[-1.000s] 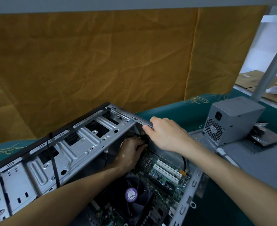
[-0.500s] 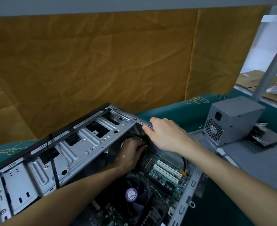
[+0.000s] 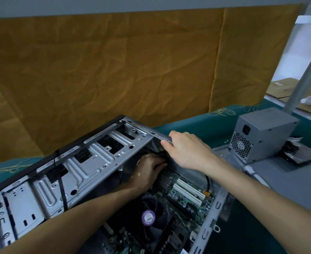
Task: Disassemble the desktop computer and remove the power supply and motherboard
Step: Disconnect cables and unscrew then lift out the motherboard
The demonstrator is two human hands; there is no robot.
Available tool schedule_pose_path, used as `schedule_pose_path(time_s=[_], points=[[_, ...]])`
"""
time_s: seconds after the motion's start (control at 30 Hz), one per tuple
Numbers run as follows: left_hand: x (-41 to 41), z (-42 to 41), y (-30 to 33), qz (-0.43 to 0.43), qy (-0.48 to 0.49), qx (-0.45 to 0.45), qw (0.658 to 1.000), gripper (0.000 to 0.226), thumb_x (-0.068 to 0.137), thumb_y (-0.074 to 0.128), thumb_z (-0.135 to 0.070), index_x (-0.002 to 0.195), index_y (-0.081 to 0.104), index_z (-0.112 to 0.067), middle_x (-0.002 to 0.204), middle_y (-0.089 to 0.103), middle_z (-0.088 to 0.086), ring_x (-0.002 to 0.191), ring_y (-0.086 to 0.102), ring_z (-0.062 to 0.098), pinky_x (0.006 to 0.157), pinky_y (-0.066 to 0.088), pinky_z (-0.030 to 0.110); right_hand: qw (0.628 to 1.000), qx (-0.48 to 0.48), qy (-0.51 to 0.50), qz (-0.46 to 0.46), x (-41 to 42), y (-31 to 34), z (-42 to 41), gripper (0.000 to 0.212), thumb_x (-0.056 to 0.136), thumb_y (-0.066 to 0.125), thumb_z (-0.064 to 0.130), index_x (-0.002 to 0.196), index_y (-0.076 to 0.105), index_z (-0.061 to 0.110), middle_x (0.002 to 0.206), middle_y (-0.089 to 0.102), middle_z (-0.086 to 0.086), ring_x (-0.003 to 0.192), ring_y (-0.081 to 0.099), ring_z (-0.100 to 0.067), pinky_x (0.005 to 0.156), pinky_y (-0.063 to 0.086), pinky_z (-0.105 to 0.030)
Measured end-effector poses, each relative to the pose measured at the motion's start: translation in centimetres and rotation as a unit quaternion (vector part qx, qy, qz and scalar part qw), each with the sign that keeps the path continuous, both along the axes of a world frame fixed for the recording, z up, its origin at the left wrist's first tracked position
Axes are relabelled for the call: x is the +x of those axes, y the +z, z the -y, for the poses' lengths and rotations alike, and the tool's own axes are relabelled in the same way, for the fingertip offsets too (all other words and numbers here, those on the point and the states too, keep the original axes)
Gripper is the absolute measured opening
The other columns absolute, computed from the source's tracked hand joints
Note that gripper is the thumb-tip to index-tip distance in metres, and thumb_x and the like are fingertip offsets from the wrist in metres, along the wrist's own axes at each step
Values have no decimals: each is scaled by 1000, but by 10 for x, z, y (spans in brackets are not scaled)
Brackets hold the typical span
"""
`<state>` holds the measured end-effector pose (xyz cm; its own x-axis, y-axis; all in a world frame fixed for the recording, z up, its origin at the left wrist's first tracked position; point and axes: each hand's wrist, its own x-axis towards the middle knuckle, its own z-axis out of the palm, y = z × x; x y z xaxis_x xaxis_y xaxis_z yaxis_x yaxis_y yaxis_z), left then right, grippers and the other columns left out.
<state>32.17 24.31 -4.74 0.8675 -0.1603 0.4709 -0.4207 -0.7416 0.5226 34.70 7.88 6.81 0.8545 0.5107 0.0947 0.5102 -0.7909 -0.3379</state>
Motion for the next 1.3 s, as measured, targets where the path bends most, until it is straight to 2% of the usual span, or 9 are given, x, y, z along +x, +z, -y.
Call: schedule_pose_path(time_s=[0.17,0.27,0.43,0.53,0.7,0.9,1.07,1.17,1.3], points=[[3,0,-1,-6,32,-15,999,16,97,67,-17,91,78,-8,90,75,6,85,66,18,77,50,40,1000,-3,-1,-4,1,1,0,42,106,36,50,78,39,19,70,45,0,71,44,-32,63,32,-41],[1,1,0,-14,43,-32,998,16,97,66,-16,93,79,-8,92,76,6,87,68,18,78,51,41,1000,-1,0,-3,0,1,0,42,106,36,50,78,39,19,71,46,0,71,46,-32,63,32,-41],[-1,2,4,-10,6,4,1000,13,95,68,-12,94,79,-5,94,76,10,89,67,25,79,50,41,1000,0,1,2,0,1,0,42,106,36,50,85,45,15,71,47,0,72,47,-32,62,33,-41],[1,2,3,-17,29,-5,999,17,98,65,-16,93,78,-6,92,75,10,87,67,23,78,50,43,1000,-4,-1,1,0,1,0,42,107,35,50,85,46,15,73,49,-1,72,48,-31,62,34,-41],[-2,1,4,-9,6,7,1000,15,97,67,-13,91,77,-3,91,74,11,87,65,25,78,48,40,1000,-7,-5,1,-1,2,0,42,107,35,49,86,46,15,73,48,-2,72,47,-32,63,34,-41],[0,1,5,-22,40,-26,999,19,98,65,-15,90,77,-4,91,75,8,86,68,19,76,51,42,1000,-4,-1,4,0,1,1,42,107,35,49,86,47,15,73,51,-2,60,41,-15,60,32,-40],[-8,6,8,-8,-31,7,999,20,98,65,-19,94,78,-3,92,74,10,87,68,24,77,51,42,1000,-2,-2,14,0,0,0,40,107,36,48,82,43,17,71,47,0,65,42,-25,61,30,-41],[-5,4,7,-19,-2,4,1000,15,97,68,-16,98,78,-5,96,76,10,92,69,25,81,52,43,1000,2,-1,17,1,-1,1,41,106,37,48,79,41,17,70,47,-1,65,44,-27,58,30,-41],[-8,6,16,-69,1,-3,998,13,95,69,-18,96,77,-9,96,76,1,89,69,15,79,52,34,1000,11,1,22,4,-3,1,43,105,39,49,76,40,18,70,49,-2,59,41,-16,50,25,-37]])
